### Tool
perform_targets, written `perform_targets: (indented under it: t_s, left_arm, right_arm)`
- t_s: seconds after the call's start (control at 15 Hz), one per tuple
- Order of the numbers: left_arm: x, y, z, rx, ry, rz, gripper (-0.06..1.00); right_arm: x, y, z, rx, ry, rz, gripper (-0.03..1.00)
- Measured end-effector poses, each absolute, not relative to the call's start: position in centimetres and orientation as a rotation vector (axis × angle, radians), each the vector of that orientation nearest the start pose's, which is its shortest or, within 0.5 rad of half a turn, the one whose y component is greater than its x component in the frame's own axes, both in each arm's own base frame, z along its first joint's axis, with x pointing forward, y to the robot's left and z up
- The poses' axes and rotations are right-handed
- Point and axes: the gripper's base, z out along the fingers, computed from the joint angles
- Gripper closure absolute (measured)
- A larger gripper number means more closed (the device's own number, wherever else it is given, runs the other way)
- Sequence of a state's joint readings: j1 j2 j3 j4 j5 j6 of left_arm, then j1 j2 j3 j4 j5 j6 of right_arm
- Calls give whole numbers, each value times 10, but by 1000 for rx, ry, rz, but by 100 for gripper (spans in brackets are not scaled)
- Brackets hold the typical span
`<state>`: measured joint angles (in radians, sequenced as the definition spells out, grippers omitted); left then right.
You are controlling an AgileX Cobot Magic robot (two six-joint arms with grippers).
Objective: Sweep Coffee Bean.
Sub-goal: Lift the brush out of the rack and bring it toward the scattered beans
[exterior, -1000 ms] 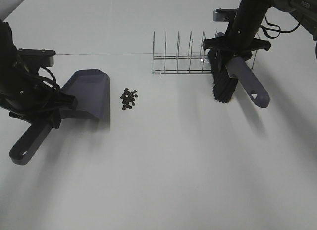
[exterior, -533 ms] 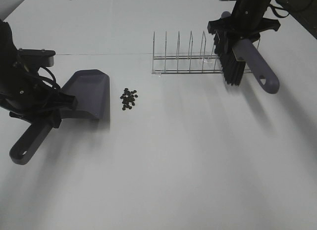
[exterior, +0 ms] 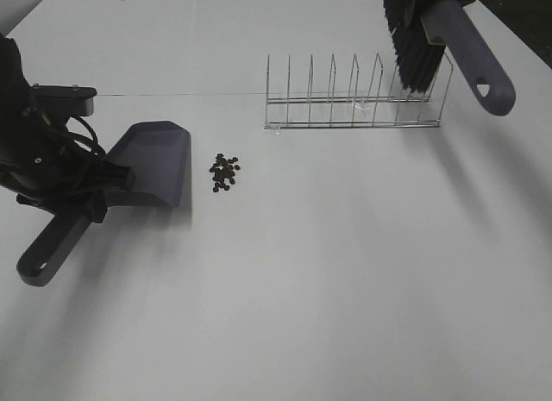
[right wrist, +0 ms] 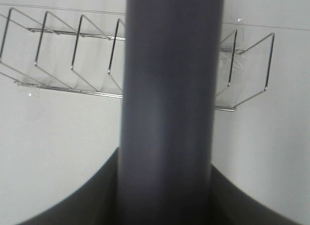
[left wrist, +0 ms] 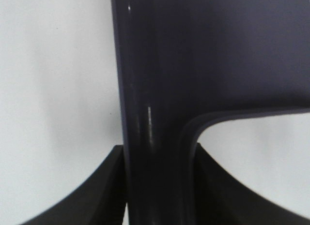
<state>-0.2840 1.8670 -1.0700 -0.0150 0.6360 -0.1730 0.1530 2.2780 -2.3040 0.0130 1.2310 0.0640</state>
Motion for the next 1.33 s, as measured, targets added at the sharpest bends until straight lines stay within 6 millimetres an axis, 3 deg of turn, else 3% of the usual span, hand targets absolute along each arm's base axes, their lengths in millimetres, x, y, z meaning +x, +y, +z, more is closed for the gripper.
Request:
perform_targets:
  t_s: [0.07,0.13,0.2,0.4,0.6,0.73,1.07,1.33]
  left_arm:
    - [330,-97,146,146,2920,-89,59]
    - [332,-97,147,151,2901,-89,59]
    - [332,-97,148,153,2890,-90,59]
    - [333,-95,157,115,2850,-76,59]
    - [328,-91,158,102,2839,-28,59]
    - [316,-86,145,91,2874,3,59]
    - [300,-96,128,134,2848,-28,59]
    - [300,-102,113,166,2865,-1,59]
  right_arm:
    - [487,79,288,-127,2686,83,68]
    - [461,94,301,-196,2705,20,68]
    - [448,105,301,-240,2724,-6,68]
    - [421,136,278,-318,2822,-22,68]
    - [410,146,254,-343,2903,-42,68]
    - [405,149,245,-352,2936,-42,68]
    - [400,175,238,-354,2901,30,68]
    - [404,187,199,-346,2987,7,68]
